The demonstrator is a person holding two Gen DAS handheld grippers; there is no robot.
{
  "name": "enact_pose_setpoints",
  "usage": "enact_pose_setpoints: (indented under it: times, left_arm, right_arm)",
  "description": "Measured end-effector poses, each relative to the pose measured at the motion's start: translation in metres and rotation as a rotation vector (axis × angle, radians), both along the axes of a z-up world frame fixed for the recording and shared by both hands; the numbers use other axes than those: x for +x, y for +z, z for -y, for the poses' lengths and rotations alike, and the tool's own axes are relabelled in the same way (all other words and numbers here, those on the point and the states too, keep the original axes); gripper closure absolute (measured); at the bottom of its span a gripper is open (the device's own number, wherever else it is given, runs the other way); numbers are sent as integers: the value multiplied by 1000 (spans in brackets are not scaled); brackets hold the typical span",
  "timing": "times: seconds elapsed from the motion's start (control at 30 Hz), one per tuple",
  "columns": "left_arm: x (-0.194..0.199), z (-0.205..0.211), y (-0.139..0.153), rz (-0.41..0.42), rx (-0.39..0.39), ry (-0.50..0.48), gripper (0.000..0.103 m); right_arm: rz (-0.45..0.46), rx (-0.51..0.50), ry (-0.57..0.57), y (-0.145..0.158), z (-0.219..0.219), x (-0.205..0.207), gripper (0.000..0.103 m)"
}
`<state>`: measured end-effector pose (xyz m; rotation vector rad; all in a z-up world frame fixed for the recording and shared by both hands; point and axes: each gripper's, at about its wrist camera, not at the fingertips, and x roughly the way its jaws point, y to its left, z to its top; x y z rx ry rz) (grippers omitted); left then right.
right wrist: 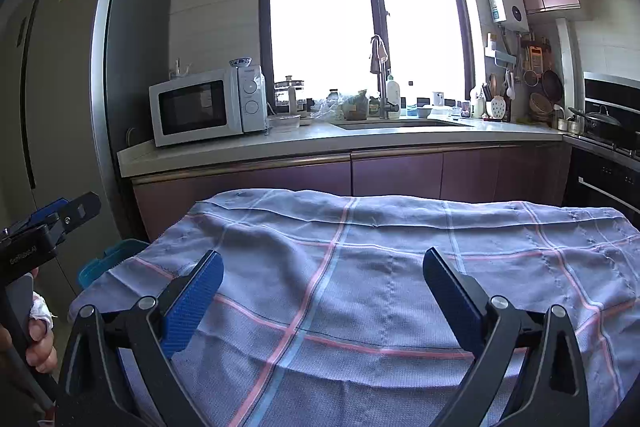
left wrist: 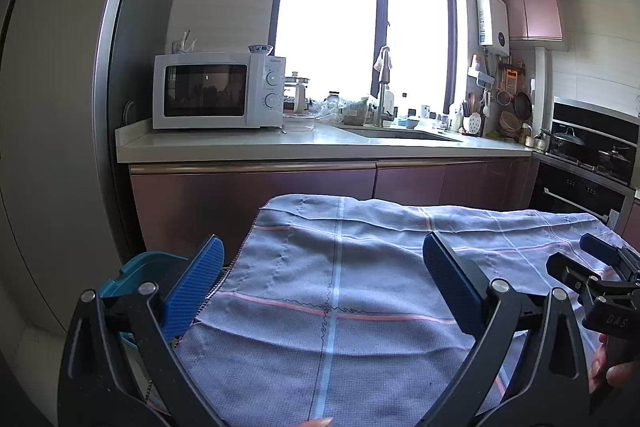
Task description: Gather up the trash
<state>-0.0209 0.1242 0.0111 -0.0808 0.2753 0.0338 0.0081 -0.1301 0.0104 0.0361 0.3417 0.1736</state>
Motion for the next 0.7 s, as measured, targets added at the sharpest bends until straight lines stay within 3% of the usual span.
enact_pose_setpoints:
  times: [0.7]
  left_arm:
    - [23, 17, -13, -30, 24, -41, 5]
  right_arm:
    - [-8, -9, -61, -6, 14, 1, 6]
